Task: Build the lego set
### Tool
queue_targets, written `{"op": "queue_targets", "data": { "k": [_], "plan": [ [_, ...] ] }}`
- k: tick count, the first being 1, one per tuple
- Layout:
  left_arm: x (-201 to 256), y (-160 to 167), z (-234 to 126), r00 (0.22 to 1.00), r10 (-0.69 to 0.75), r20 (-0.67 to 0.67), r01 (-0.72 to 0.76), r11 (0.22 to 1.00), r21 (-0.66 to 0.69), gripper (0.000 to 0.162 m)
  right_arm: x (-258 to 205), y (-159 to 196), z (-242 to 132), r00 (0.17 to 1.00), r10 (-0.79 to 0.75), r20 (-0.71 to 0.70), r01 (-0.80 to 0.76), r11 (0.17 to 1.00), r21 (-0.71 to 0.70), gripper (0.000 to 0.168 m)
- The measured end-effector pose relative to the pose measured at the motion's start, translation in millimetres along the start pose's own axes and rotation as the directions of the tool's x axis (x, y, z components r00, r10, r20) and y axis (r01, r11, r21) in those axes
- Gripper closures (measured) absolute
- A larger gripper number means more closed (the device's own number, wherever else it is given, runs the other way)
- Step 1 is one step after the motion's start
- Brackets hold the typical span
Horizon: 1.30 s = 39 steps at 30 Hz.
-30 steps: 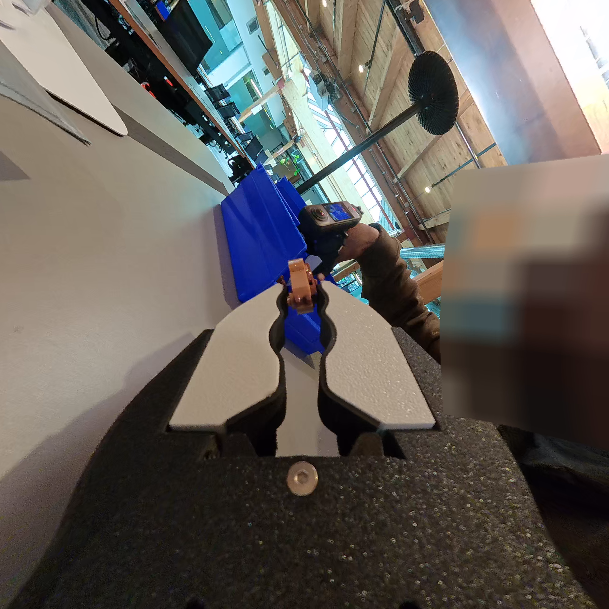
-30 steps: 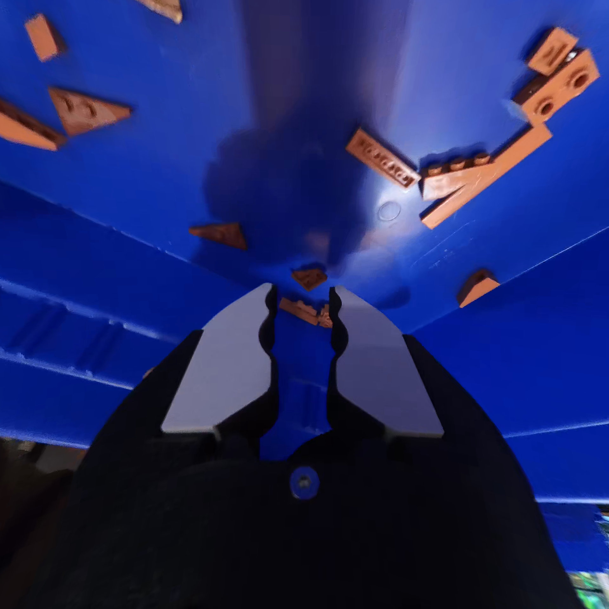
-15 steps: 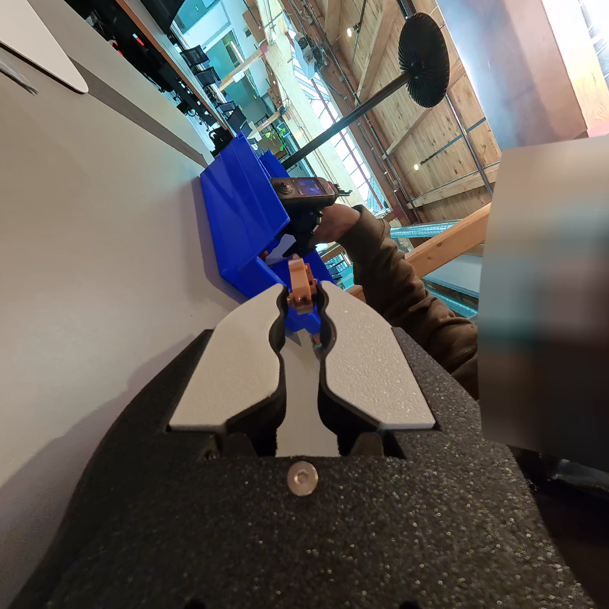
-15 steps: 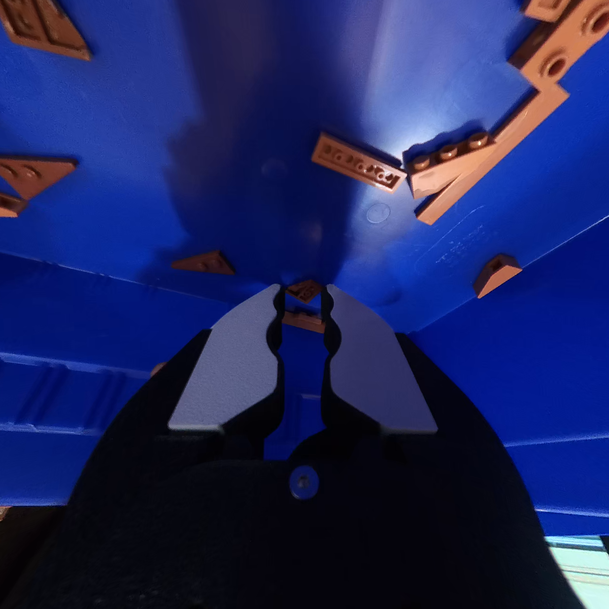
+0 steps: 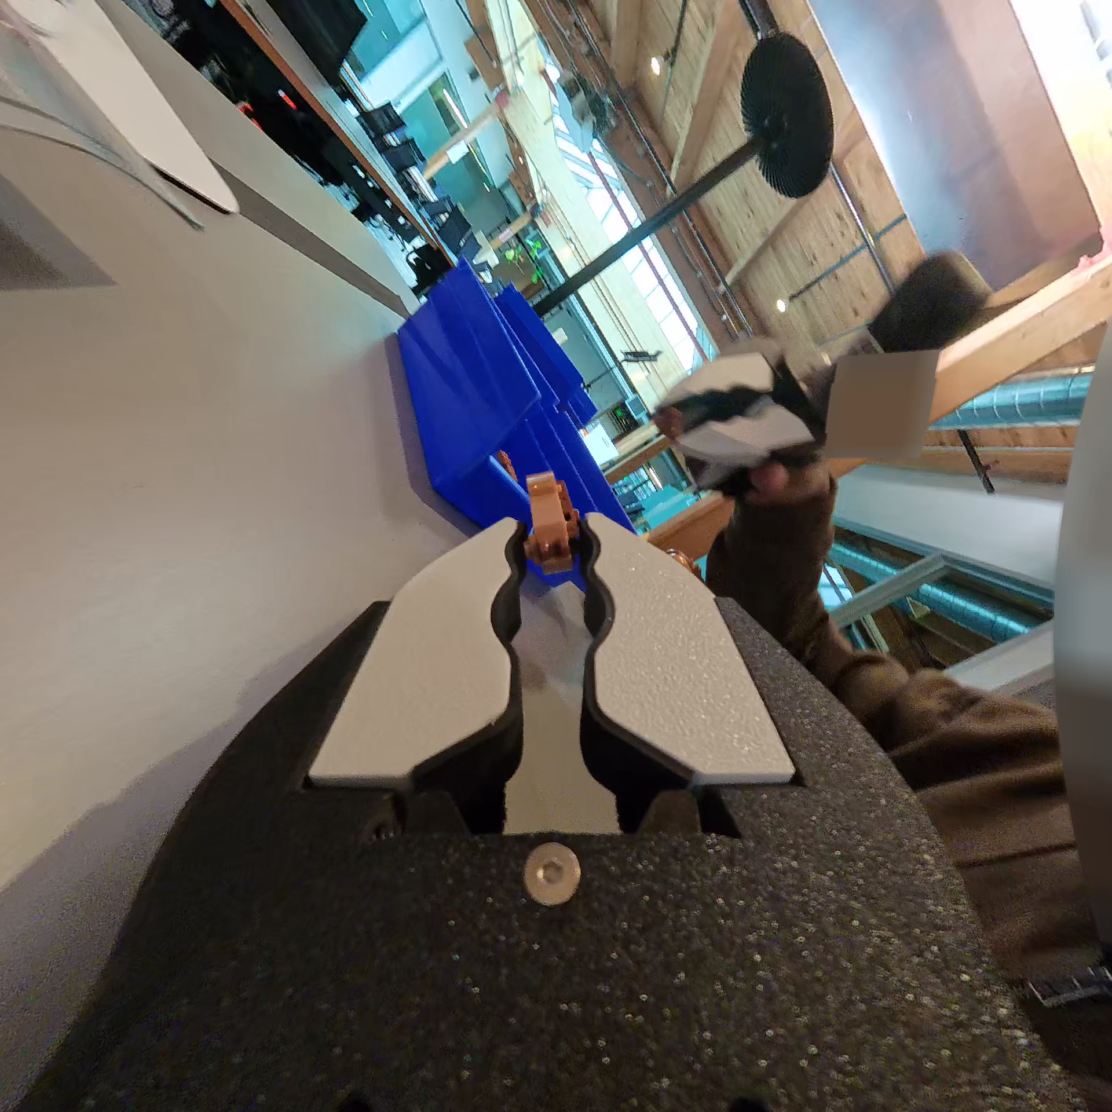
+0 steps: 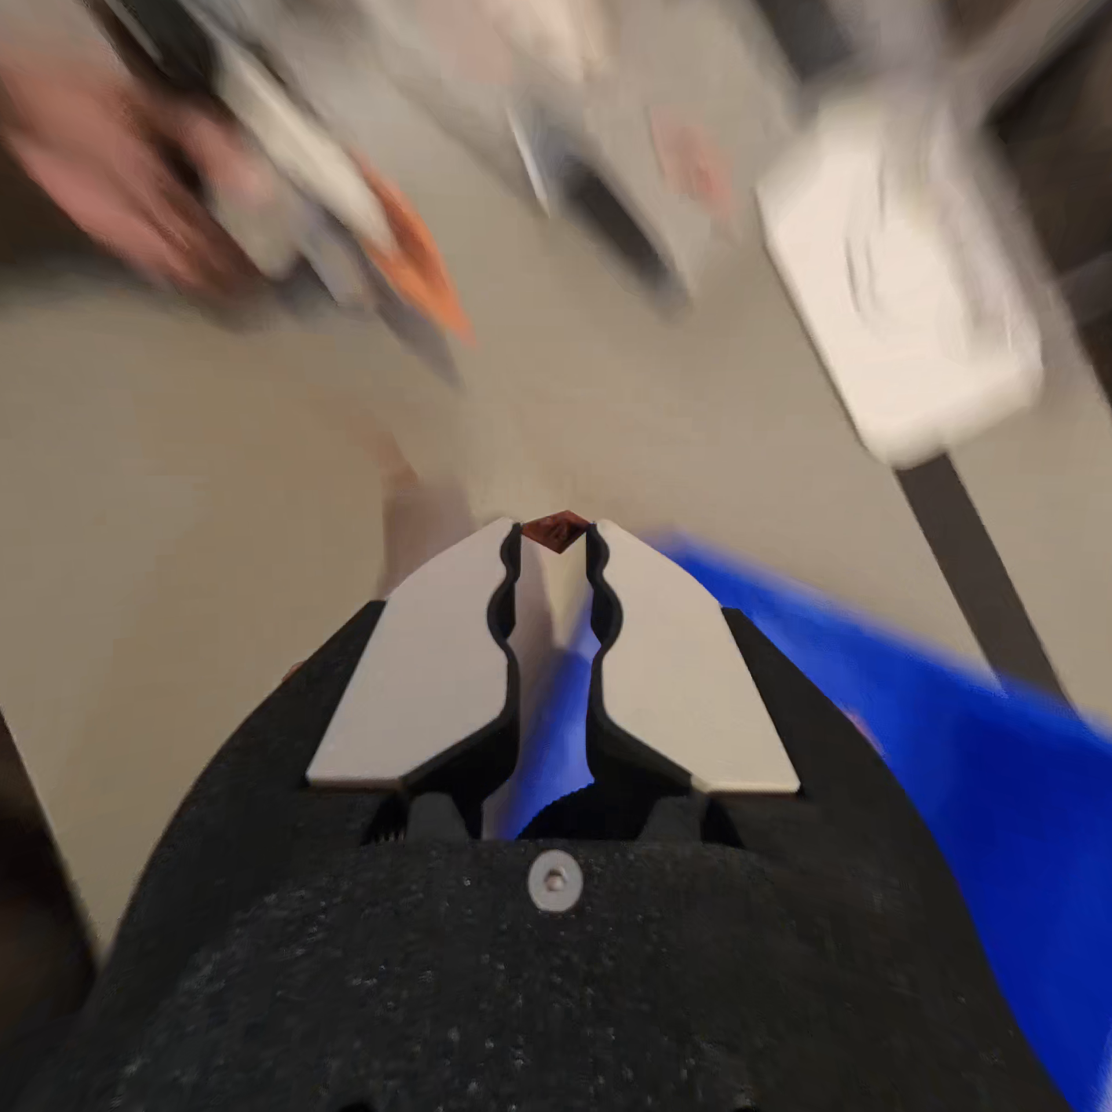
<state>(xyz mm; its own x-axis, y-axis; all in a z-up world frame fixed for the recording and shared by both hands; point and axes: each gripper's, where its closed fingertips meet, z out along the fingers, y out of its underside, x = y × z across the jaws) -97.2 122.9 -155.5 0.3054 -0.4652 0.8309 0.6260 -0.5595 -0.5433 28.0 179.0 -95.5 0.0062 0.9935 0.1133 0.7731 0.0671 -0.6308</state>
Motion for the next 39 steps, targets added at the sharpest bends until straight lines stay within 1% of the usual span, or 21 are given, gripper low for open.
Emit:
{"op": "queue_targets", "data": {
  "k": [1, 3, 4, 6, 8, 9, 12, 13, 16, 20, 23, 27, 30, 32, 36, 39],
  "plan": [
    [-1.9, -3.1, -4.5, 1.000, -0.004, 0.012, 0.003, 1.000, 0.017, 0.146, -22.2, -20.8, 13.3, 1.000, 0.007, 0.023, -0.009, 0.993, 0.119, 0.148],
    [-6.0, -10.6, -14.5, 0.999, 0.010, 0.044, -0.012, 0.999, 0.052, 0.146, -62.4, -45.3, 50.7, 0.996, 0.002, 0.085, -0.027, 0.955, 0.296, 0.148],
    [-7.9, -14.7, -19.9, 0.998, 0.023, 0.063, -0.027, 0.997, 0.067, 0.146, -75.8, -47.5, 74.4, 0.995, 0.017, 0.099, -0.049, 0.941, 0.334, 0.148],
    [-11.6, -21.8, -30.8, 0.994, 0.052, 0.099, -0.061, 0.994, 0.087, 0.146, -96.2, -43.7, 119.2, 0.992, 0.036, 0.121, -0.077, 0.932, 0.353, 0.148],
    [-15.2, -28.5, -40.0, 0.990, 0.069, 0.122, -0.082, 0.992, 0.101, 0.146, -104.6, -42.3, 146.5, 0.996, 0.023, 0.092, -0.055, 0.928, 0.370, 0.148],
    [-16.7, -31.7, -43.6, 0.990, 0.067, 0.128, -0.081, 0.991, 0.111, 0.146, -104.4, -44.1, 152.7, 0.999, -0.002, 0.053, -0.019, 0.922, 0.386, 0.148],
    [-20.0, -38.1, -48.8, 0.992, 0.040, 0.122, -0.056, 0.990, 0.130, 0.146, -98.7, -46.9, 155.1, 0.993, -0.096, -0.075, 0.118, 0.914, 0.388, 0.148],
    [-20.5, -38.4, -48.7, 0.992, 0.033, 0.118, -0.049, 0.991, 0.129, 0.146, -97.0, -47.0, 154.0, 0.989, -0.107, -0.102, 0.139, 0.906, 0.400, 0.148],
    [-20.6, -37.1, -47.7, 0.993, 0.031, 0.112, -0.044, 0.992, 0.118, 0.146, -100.1, -37.9, 155.9, 0.985, -0.137, -0.100, 0.166, 0.900, 0.404, 0.147],
    [-20.5, -37.3, -48.0, 0.995, 0.018, 0.102, -0.030, 0.993, 0.118, 0.146, -96.2, -20.8, 154.8, 0.967, -0.207, -0.151, 0.249, 0.896, 0.368, 0.142],
    [-20.7, -38.2, -48.8, 0.996, 0.003, 0.093, -0.015, 0.992, 0.123, 0.146, -94.9, -17.3, 149.4, 0.969, -0.202, -0.140, 0.241, 0.897, 0.370, 0.140],
    [-20.5, -38.5, -49.7, 0.996, -0.005, 0.088, -0.006, 0.992, 0.127, 0.146, -86.9, -6.7, 145.2, 0.956, -0.240, -0.171, 0.283, 0.909, 0.305, 0.139],
    [-20.1, -37.7, -49.9, 0.996, -0.007, 0.088, -0.004, 0.992, 0.124, 0.146, -96.0, -0.6, 141.7, 0.966, -0.245, -0.083, 0.258, 0.919, 0.298, 0.141],
    [-19.8, -36.9, -49.8, 0.996, -0.010, 0.088, -0.001, 0.993, 0.121, 0.146, -108.1, 3.4, 139.0, 0.961, -0.277, -0.014, 0.268, 0.917, 0.297, 0.142],
    [-19.1, -34.9, -49.1, 0.996, -0.013, 0.087, 0.003, 0.993, 0.114, 0.146, -140.5, 17.2, 137.5, 0.910, -0.401, 0.107, 0.355, 0.886, 0.298, 0.146],
    [-18.7, -33.3, -47.9, 0.996, -0.011, 0.089, 0.001, 0.994, 0.109, 0.146, -156.2, 26.4, 143.9, 0.897, -0.410, 0.163, 0.366, 0.898, 0.244, 0.146]
  ]
}}
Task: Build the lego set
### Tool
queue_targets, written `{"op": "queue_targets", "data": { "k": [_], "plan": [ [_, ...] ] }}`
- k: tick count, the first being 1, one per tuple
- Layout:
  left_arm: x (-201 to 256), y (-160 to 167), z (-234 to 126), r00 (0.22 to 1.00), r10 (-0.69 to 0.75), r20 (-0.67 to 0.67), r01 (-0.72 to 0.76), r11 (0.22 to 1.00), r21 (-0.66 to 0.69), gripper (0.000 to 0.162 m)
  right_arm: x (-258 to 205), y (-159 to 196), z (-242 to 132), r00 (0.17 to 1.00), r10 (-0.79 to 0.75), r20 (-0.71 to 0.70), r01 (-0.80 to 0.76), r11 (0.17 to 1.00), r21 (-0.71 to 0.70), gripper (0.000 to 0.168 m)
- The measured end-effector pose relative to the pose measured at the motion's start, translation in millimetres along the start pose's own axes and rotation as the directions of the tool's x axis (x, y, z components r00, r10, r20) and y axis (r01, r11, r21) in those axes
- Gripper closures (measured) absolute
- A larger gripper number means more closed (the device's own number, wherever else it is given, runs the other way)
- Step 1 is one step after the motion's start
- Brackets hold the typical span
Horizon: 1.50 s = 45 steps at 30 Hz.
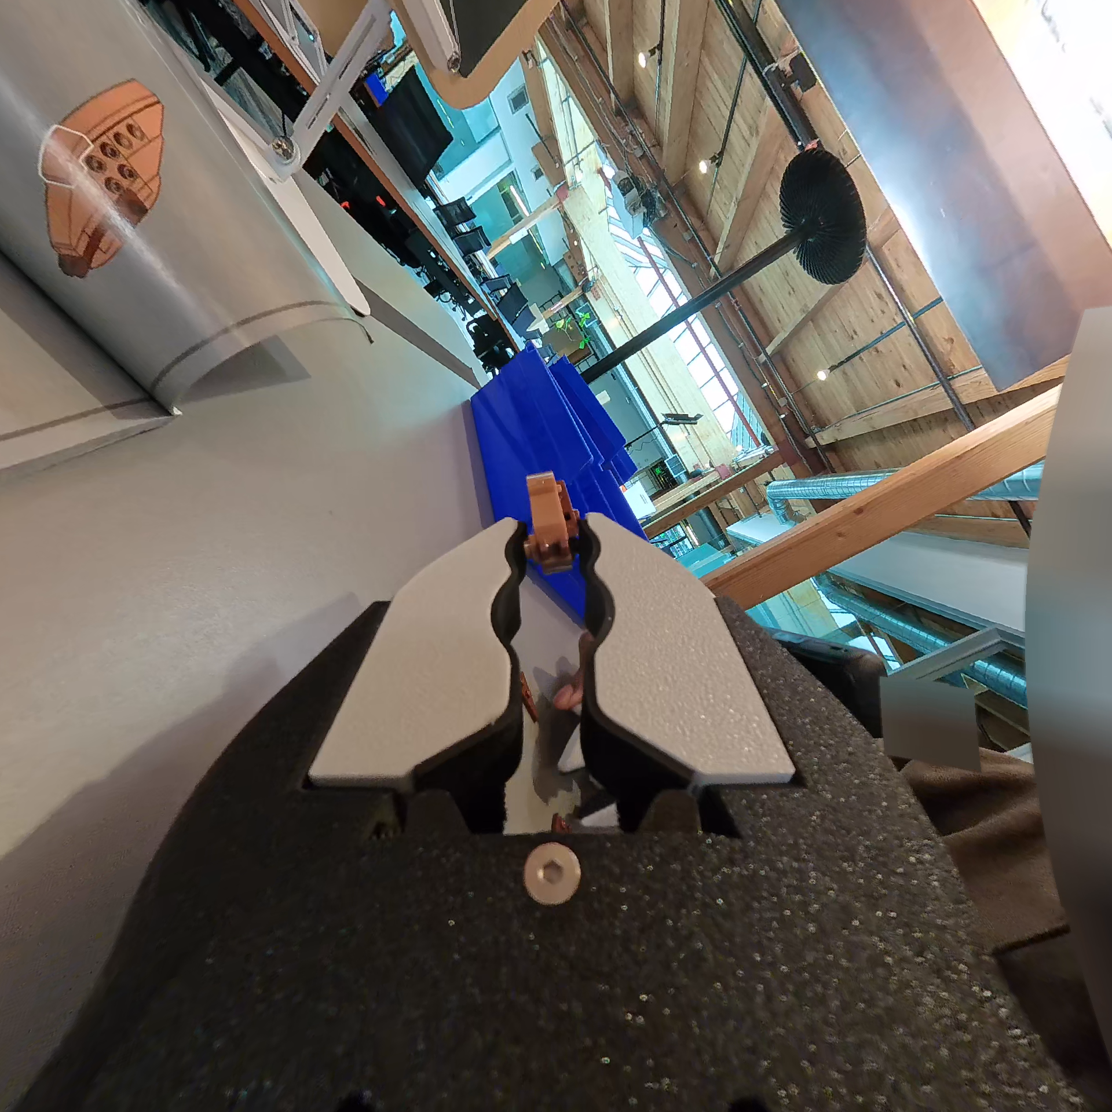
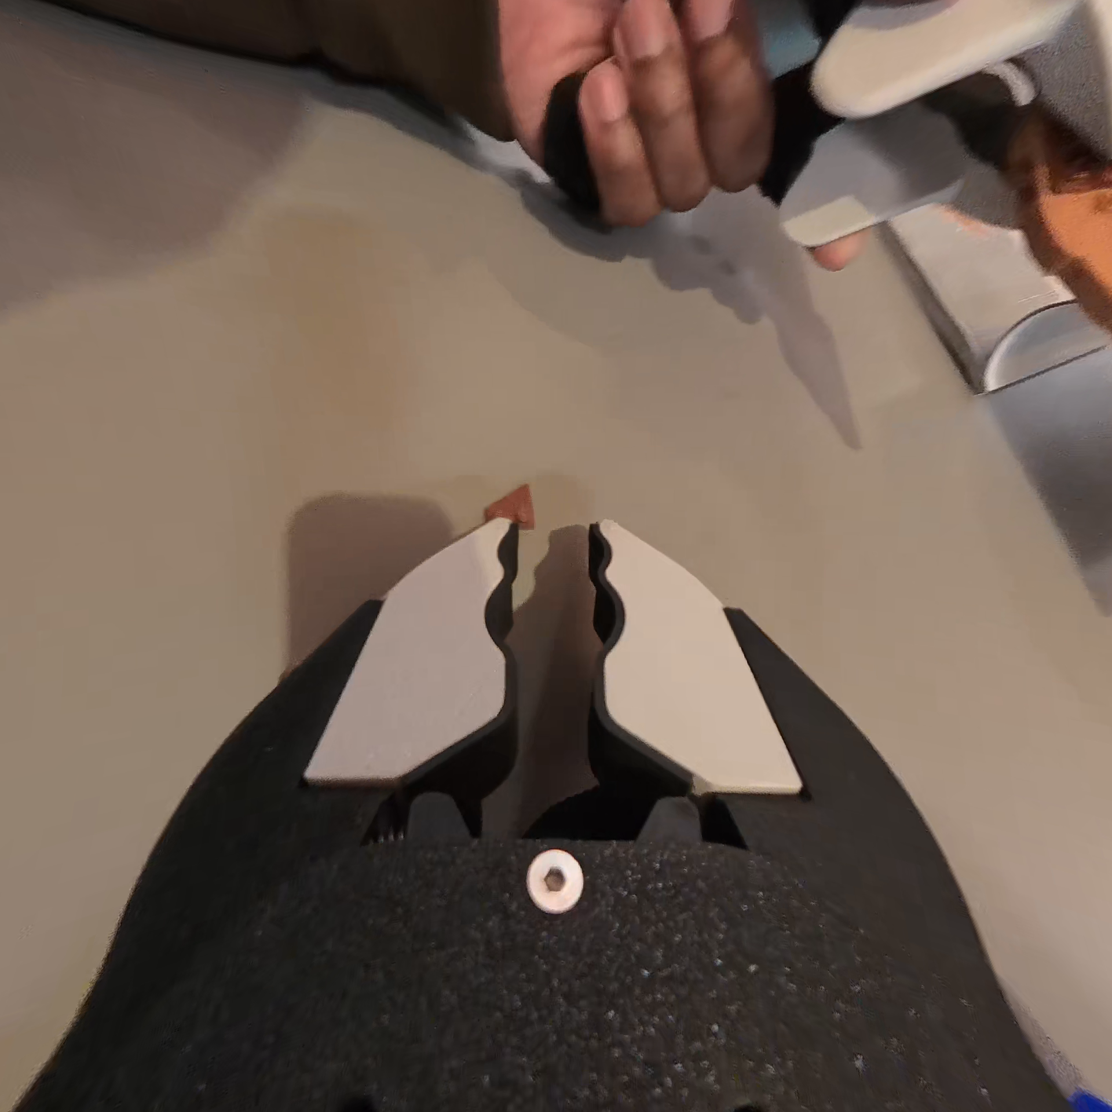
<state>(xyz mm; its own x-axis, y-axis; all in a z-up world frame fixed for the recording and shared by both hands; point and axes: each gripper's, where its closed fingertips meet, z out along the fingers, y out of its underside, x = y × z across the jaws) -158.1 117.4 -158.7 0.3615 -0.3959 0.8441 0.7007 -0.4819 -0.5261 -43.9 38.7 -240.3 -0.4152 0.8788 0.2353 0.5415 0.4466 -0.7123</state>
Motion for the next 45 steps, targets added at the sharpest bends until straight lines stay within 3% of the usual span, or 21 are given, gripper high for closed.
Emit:
{"op": "queue_targets", "data": {
  "k": [6, 21, 28, 35, 42, 45],
  "plan": [
    [0.6, 2.0, 1.1, 1.000, -0.004, 0.003, 0.004, 1.000, -0.001, 0.146, -13.3, 0.0, 9.0, 0.983, 0.183, 0.028, -0.180, 0.980, -0.080, 0.139],
    [4.3, 8.9, 5.2, 1.000, -0.017, -0.013, 0.017, 1.000, -0.024, 0.146, 25.6, 18.6, -0.7, 0.977, 0.156, -0.142, -0.170, 0.981, -0.089, 0.147],
    [5.5, 11.0, 6.4, 1.000, -0.021, -0.019, 0.021, 0.999, -0.034, 0.146, 13.7, 11.1, -2.4, 0.970, 0.235, -0.054, -0.238, 0.969, -0.062, 0.149],
    [7.0, 14.1, 8.3, 0.999, -0.025, -0.029, 0.024, 0.998, -0.050, 0.146, 14.0, 10.9, 5.3, 0.985, 0.160, -0.059, -0.163, 0.985, -0.054, 0.149],
    [9.4, 19.0, 11.0, 0.999, -0.018, -0.036, 0.016, 0.997, -0.073, 0.146, 13.7, 10.3, 8.1, 0.994, 0.082, 0.077, -0.079, 0.996, -0.040, 0.137],
    [9.9, 20.1, 11.4, 0.999, -0.015, -0.037, 0.012, 0.997, -0.078, 0.146, 14.5, 10.1, 10.7, 0.992, 0.069, 0.106, -0.064, 0.997, -0.049, 0.143]
  ]
}}
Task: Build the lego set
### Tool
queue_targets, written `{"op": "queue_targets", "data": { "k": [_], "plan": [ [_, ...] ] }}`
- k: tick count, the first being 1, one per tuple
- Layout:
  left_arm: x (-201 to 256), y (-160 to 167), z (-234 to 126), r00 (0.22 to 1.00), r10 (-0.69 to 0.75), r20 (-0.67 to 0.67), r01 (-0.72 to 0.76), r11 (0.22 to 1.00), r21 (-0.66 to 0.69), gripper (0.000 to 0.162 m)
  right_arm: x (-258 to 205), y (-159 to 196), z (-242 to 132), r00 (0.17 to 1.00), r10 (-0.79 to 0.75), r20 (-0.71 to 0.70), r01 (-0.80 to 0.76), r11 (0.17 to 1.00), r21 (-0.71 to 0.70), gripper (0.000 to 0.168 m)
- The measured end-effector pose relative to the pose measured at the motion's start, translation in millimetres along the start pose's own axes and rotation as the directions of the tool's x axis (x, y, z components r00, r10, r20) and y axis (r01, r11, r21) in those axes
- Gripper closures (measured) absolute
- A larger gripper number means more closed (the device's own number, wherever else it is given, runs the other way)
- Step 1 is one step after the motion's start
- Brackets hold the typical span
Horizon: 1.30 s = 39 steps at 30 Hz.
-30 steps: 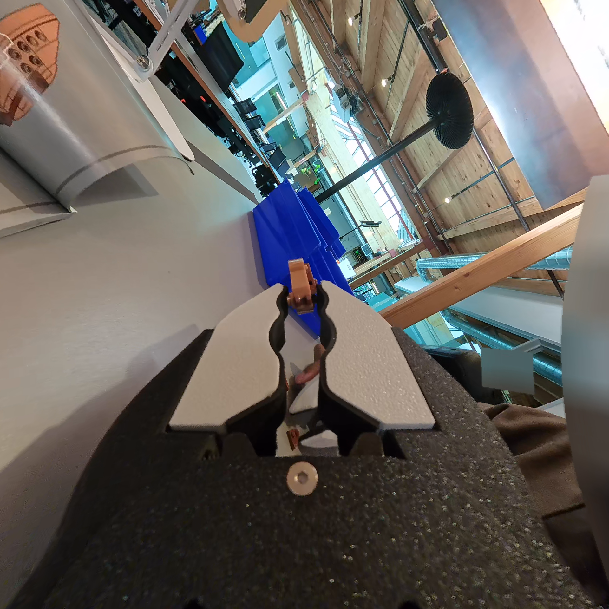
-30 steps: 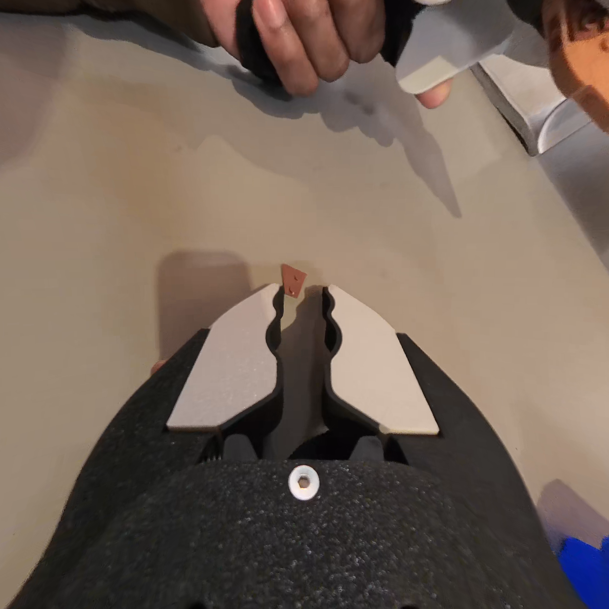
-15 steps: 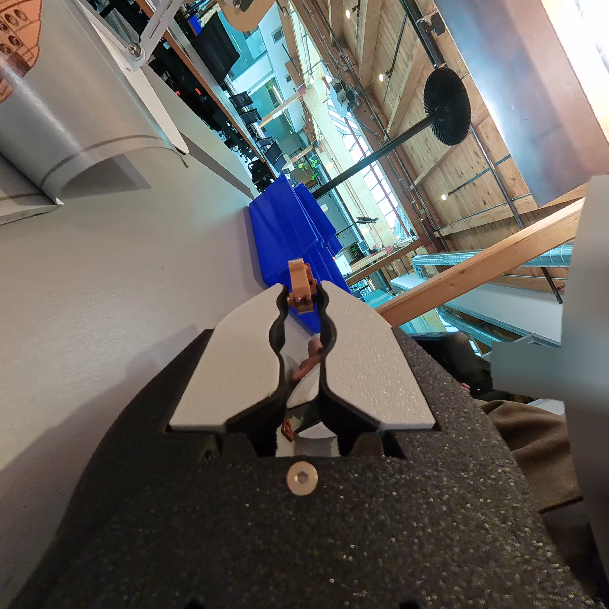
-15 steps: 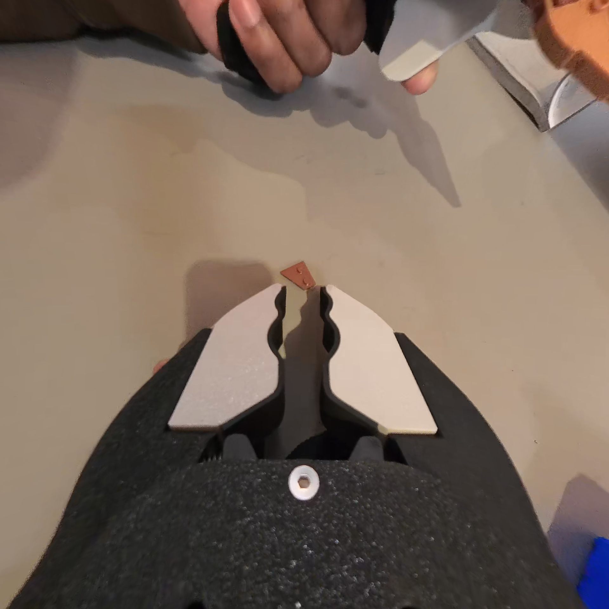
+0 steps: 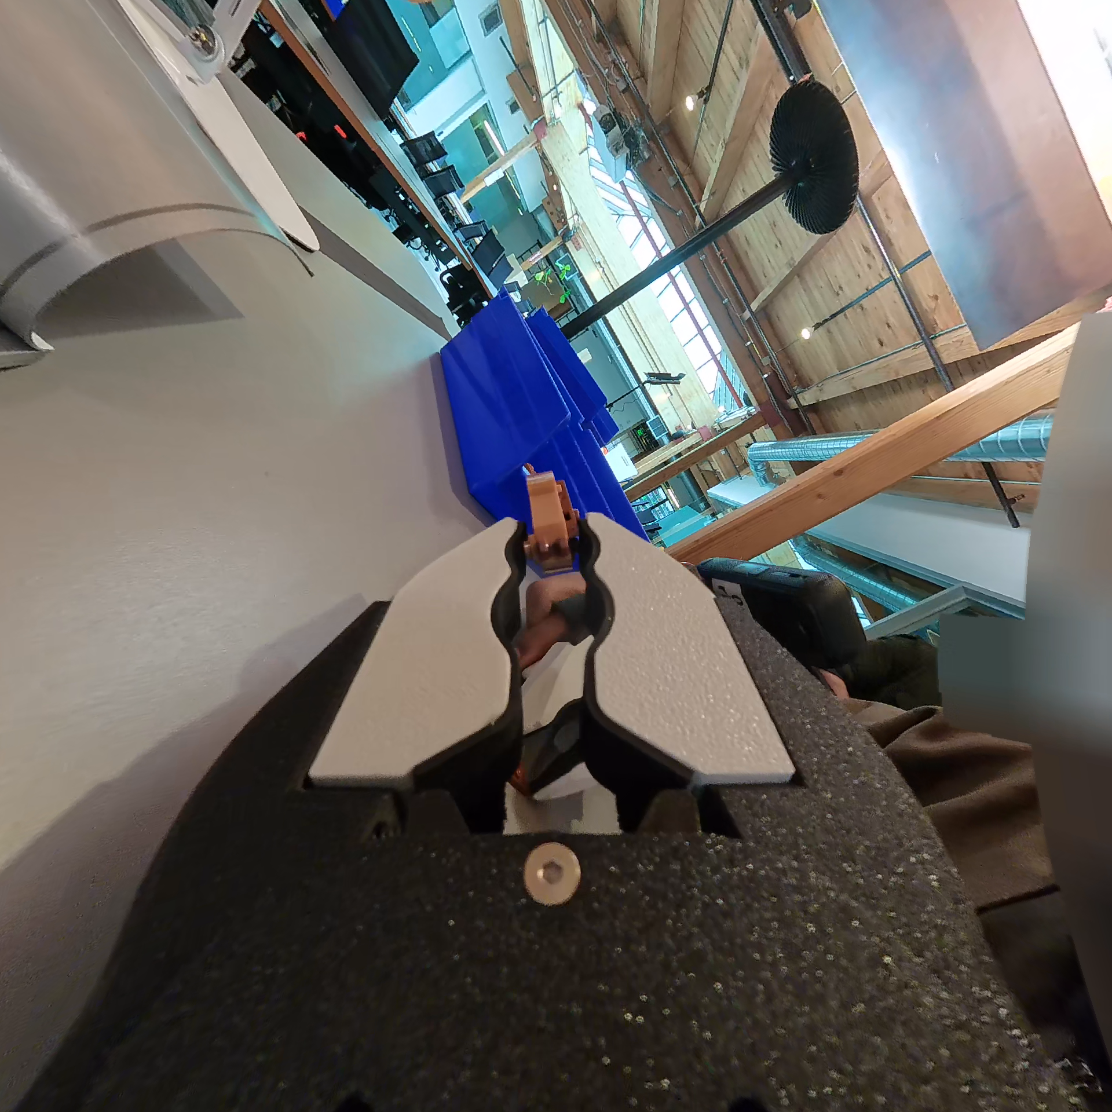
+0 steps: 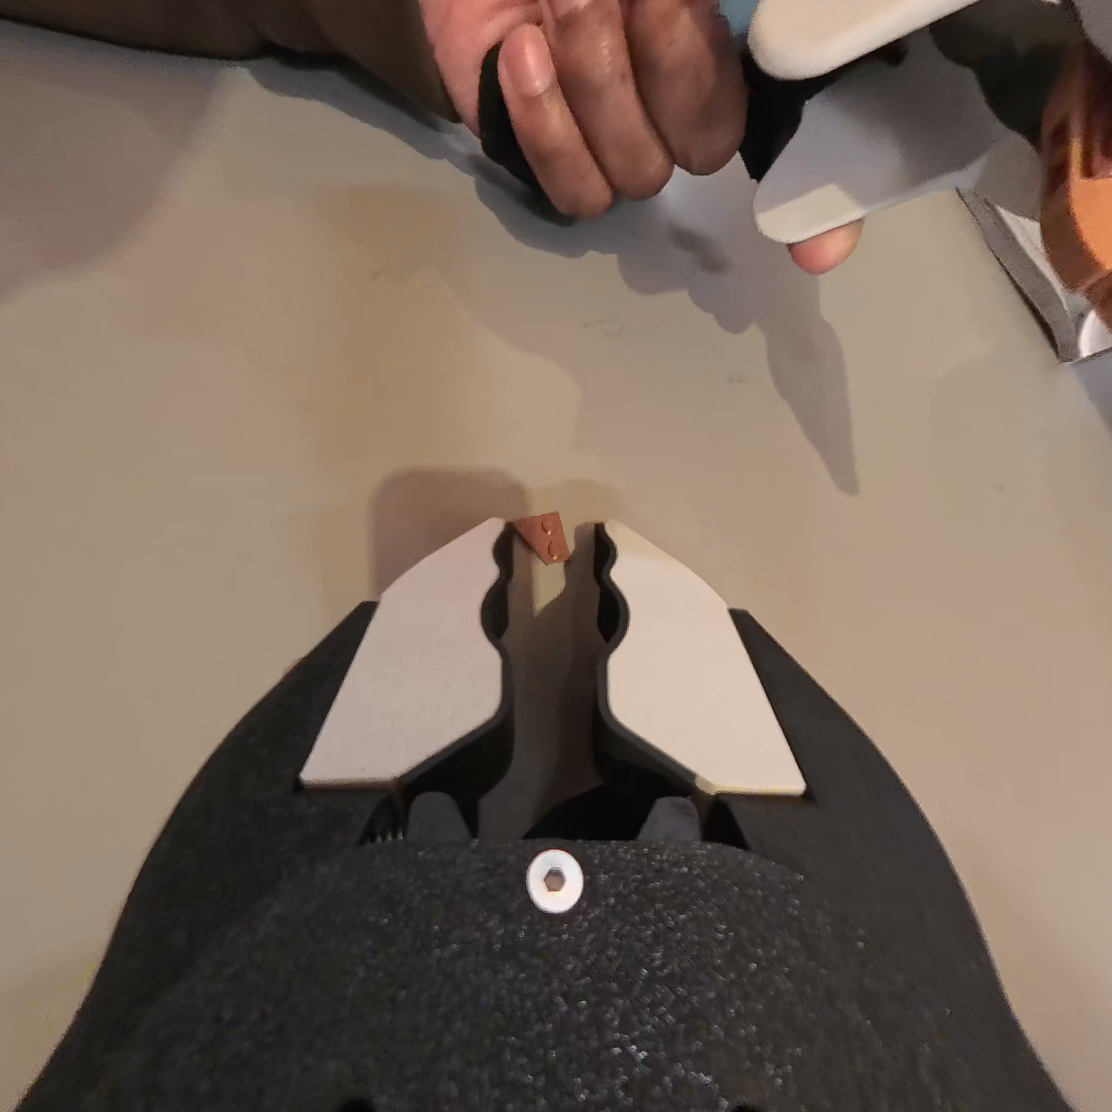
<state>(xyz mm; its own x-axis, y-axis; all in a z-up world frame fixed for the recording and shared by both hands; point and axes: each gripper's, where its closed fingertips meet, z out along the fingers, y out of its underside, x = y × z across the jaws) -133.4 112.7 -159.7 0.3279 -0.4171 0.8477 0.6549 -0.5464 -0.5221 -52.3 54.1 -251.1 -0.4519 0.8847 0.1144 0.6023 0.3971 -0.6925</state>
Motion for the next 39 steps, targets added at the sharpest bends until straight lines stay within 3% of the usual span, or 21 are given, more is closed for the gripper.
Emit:
{"op": "queue_targets", "data": {
  "k": [3, 19, 28, 39],
  "plan": [
    [0.3, 0.4, 0.3, 1.000, -0.003, -0.003, 0.003, 1.000, -0.002, 0.146, 1.7, -0.1, 1.0, 0.999, -0.041, -0.012, 0.041, 0.999, -0.021, 0.154],
    [2.5, 3.3, 1.4, 1.000, -0.021, -0.017, 0.021, 1.000, -0.010, 0.146, 5.7, 0.0, -5.0, 0.993, -0.092, -0.069, 0.088, 0.994, -0.058, 0.157],
    [8.6, 18.5, 9.8, 0.985, -0.160, -0.069, 0.157, 0.987, -0.039, 0.146, 39.7, -61.9, -53.3, 0.973, -0.105, -0.204, 0.129, 0.986, 0.106, 0.157],
    [10.0, 24.6, 12.4, 0.976, -0.205, -0.071, 0.202, 0.978, -0.041, 0.145, 71.9, -76.9, -51.4, 0.946, -0.125, -0.299, 0.135, 0.991, 0.011, 0.157]
  ]
}}
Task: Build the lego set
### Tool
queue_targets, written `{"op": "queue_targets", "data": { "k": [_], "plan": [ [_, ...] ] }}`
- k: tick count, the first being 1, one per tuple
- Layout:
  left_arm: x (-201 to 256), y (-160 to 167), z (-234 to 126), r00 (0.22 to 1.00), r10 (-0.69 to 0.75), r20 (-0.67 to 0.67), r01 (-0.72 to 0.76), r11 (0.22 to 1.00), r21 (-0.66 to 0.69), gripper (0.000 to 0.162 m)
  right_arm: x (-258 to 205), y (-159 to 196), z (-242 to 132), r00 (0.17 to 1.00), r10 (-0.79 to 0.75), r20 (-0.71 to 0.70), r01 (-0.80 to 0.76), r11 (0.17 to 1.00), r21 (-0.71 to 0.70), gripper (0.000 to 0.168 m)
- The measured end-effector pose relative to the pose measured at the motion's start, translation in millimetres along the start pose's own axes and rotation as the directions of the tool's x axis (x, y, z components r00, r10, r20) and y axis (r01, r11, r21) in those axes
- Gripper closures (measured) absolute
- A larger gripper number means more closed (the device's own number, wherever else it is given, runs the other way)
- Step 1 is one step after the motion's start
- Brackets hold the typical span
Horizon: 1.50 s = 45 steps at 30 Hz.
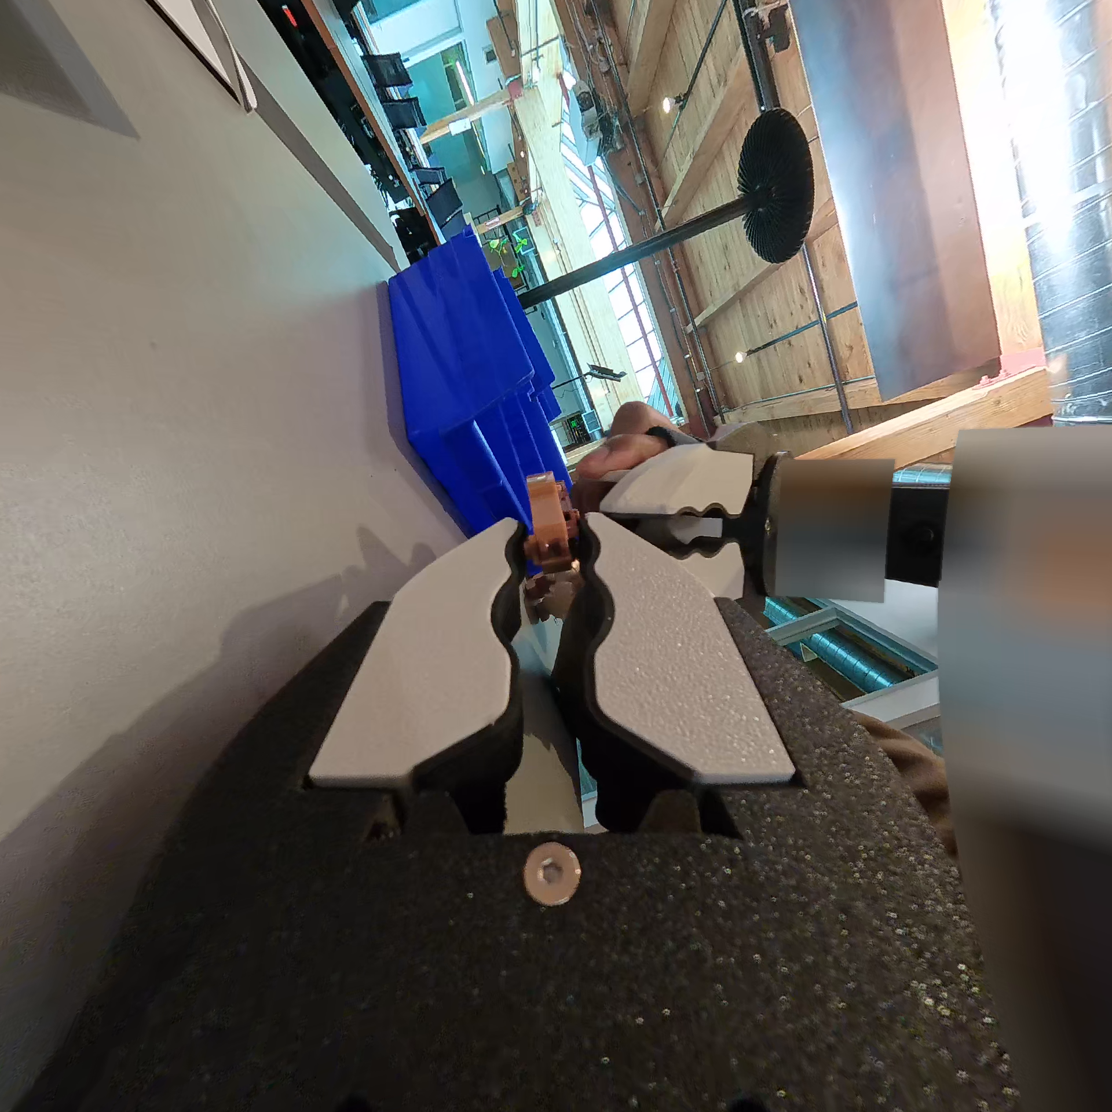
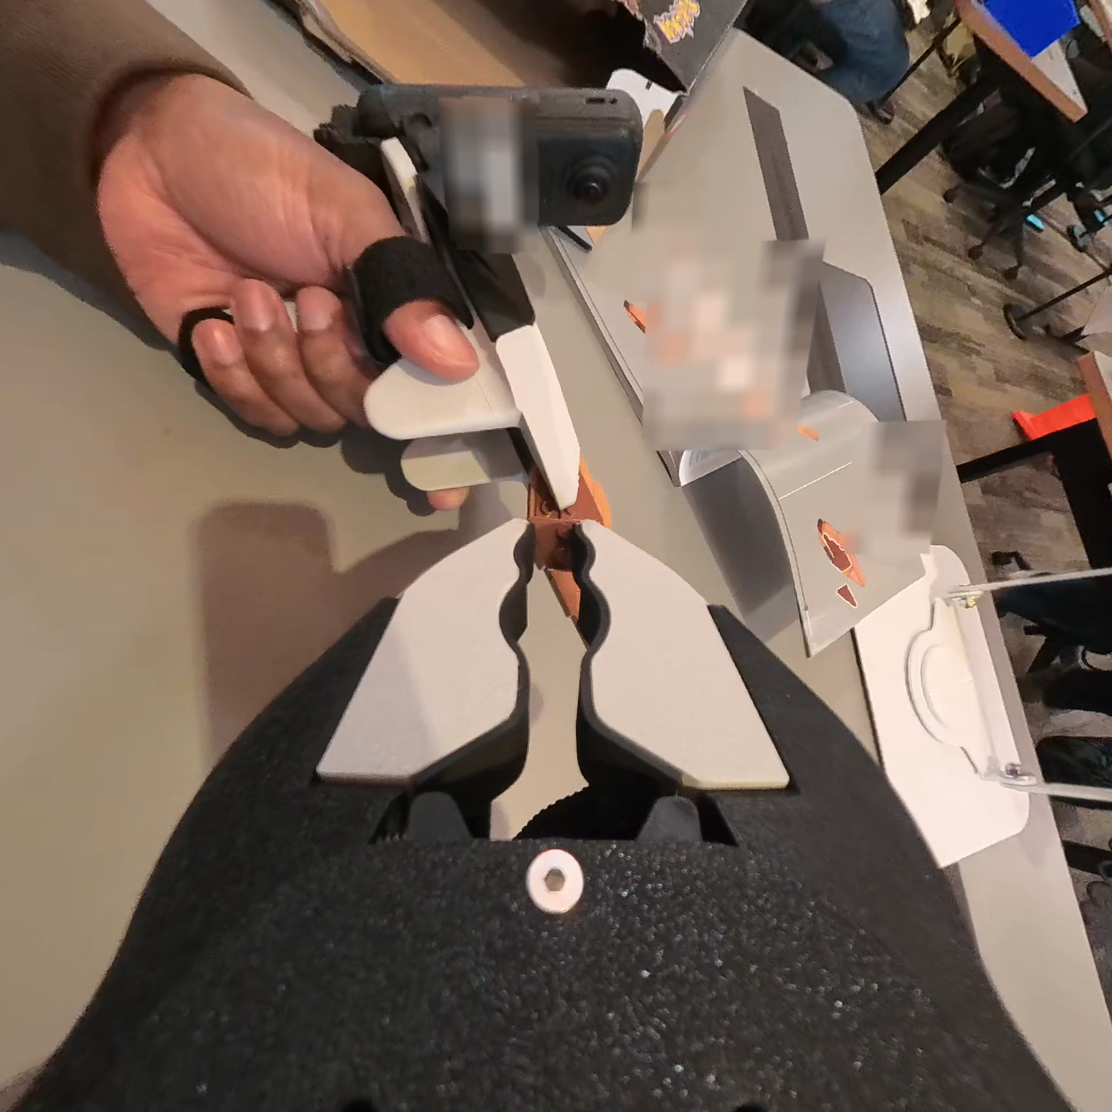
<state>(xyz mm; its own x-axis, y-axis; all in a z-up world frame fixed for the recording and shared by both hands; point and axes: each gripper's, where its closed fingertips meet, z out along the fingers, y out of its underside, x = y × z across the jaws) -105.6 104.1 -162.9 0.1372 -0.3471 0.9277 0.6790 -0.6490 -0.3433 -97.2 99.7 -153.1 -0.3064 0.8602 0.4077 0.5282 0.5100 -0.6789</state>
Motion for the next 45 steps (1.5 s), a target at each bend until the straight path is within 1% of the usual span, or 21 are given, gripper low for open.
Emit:
{"op": "queue_targets", "data": {
  "k": [13, 21, 31, 35, 45],
  "plan": [
    [0.2, -0.4, 0.3, 1.000, -0.027, -0.013, 0.027, 1.000, 0.012, 0.145, 0.7, 1.2, 8.5, 1.000, 0.007, -0.019, -0.007, 1.000, -0.015, 0.156],
    [0.3, -0.5, 0.4, 0.999, -0.040, -0.019, 0.040, 0.999, 0.015, 0.145, 0.9, -0.2, 10.1, 0.999, -0.024, -0.037, 0.024, 1.000, -0.011, 0.150],
    [0.0, -1.7, -0.2, 0.999, -0.047, -0.020, 0.047, 0.999, 0.022, 0.146, -6.3, -1.5, 0.9, 0.994, -0.107, -0.025, 0.108, 0.994, 0.032, 0.151],
    [0.0, -1.6, -0.1, 0.999, -0.046, -0.019, 0.046, 0.999, 0.021, 0.146, -11.5, 1.2, 4.6, 0.990, -0.140, -0.010, 0.140, 0.990, 0.018, 0.151],
    [-0.3, -1.5, -0.1, 0.999, -0.043, -0.017, 0.043, 0.999, 0.019, 0.146, -6.2, 5.9, 8.2, 0.990, -0.141, -0.015, 0.141, 0.990, 0.002, 0.151]
  ]
}}
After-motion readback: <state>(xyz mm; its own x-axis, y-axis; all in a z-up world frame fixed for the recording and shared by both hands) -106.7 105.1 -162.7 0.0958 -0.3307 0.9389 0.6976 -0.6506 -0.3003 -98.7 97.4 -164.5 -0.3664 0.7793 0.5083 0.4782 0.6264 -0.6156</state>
